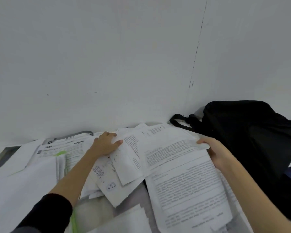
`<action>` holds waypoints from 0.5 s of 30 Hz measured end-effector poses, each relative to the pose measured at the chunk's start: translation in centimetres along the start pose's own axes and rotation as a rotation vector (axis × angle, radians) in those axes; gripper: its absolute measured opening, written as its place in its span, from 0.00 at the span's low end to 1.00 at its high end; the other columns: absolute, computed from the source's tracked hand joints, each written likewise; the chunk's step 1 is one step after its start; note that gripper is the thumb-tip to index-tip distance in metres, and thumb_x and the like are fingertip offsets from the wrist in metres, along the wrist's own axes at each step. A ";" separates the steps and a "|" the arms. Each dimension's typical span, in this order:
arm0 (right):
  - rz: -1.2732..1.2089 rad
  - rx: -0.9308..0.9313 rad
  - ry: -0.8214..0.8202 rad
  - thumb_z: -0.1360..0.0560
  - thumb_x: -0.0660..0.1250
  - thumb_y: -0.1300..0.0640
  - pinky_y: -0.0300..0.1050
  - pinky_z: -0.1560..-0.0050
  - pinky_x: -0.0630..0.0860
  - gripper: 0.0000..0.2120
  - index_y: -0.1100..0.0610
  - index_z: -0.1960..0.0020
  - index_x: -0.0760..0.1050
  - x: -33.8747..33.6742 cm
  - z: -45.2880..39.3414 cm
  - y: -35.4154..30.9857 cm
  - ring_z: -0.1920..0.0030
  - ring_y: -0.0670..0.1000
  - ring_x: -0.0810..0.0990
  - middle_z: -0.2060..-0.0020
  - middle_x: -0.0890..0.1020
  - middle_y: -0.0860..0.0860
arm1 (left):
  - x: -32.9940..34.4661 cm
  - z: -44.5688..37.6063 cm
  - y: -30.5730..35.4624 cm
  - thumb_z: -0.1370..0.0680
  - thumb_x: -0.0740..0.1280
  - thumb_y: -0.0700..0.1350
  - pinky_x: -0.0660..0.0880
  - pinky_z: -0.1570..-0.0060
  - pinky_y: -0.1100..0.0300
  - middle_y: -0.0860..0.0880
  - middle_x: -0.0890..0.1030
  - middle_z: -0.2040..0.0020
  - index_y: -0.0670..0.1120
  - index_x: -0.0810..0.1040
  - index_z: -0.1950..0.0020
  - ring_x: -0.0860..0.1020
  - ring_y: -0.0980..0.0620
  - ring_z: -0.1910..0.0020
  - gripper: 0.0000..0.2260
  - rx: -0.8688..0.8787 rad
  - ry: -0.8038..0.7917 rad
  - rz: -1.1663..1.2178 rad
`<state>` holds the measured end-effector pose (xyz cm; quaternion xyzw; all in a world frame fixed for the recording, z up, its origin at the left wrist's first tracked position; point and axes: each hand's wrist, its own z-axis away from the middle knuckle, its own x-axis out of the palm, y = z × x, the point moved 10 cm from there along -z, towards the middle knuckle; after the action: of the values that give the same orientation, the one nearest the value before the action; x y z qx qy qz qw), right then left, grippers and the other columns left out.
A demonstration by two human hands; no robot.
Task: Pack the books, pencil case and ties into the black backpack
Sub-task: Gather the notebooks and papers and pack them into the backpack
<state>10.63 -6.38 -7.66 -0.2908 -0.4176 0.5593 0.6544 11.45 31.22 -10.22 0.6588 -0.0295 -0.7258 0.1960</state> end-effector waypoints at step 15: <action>-0.088 -0.048 0.029 0.23 0.58 0.72 0.39 0.76 0.78 0.07 0.65 0.58 0.69 0.4 0.0 0.3 0.72 0.53 0.82 0.63 0.79 0.63 | -0.8 1.8 0.0 0.26 0.61 0.67 0.56 0.30 0.46 0.46 0.64 0.28 0.51 0.66 0.28 0.60 0.44 0.27 0.32 -0.124 -0.049 -0.124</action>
<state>10.48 -5.95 -7.79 -0.2959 -0.4337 0.5153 0.6774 9.75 31.13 -9.25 0.6281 0.0515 -0.7528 0.1901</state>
